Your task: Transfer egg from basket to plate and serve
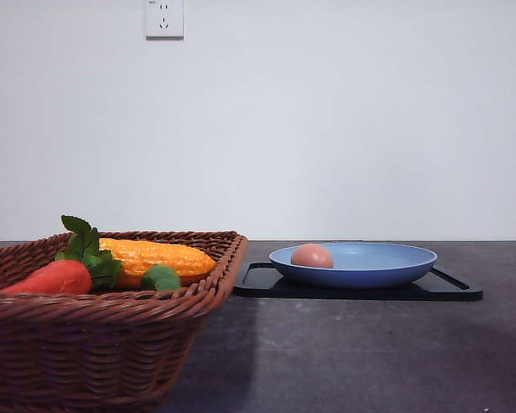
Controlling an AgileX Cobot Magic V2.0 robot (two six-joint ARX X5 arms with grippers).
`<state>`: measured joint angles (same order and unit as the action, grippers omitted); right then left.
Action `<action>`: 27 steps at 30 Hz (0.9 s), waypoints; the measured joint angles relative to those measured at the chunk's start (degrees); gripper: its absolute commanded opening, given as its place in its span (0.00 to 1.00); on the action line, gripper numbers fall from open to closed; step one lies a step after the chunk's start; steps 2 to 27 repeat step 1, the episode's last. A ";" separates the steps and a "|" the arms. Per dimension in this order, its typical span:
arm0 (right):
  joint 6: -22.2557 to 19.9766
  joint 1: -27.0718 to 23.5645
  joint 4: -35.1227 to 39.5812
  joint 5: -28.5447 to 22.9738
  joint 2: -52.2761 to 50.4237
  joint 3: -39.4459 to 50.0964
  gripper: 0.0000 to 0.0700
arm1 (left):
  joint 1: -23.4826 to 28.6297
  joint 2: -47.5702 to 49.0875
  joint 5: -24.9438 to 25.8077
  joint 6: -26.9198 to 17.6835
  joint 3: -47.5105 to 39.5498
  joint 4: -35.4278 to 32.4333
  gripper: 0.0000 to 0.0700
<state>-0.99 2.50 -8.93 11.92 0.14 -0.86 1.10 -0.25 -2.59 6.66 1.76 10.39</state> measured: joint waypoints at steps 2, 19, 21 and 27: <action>0.00 0.00 0.00 0.00 0.00 0.00 0.00 | 0.00 0.00 0.00 0.00 0.00 0.00 0.00; 0.00 0.00 0.00 0.00 0.00 0.00 0.00 | 0.00 0.00 0.00 0.00 0.00 0.00 0.00; 0.00 0.00 0.00 0.00 0.00 0.00 0.00 | 0.00 0.00 0.00 0.00 0.00 0.00 0.00; 0.00 0.00 0.00 0.00 0.00 0.00 0.00 | 0.00 0.00 0.00 0.00 0.00 0.00 0.00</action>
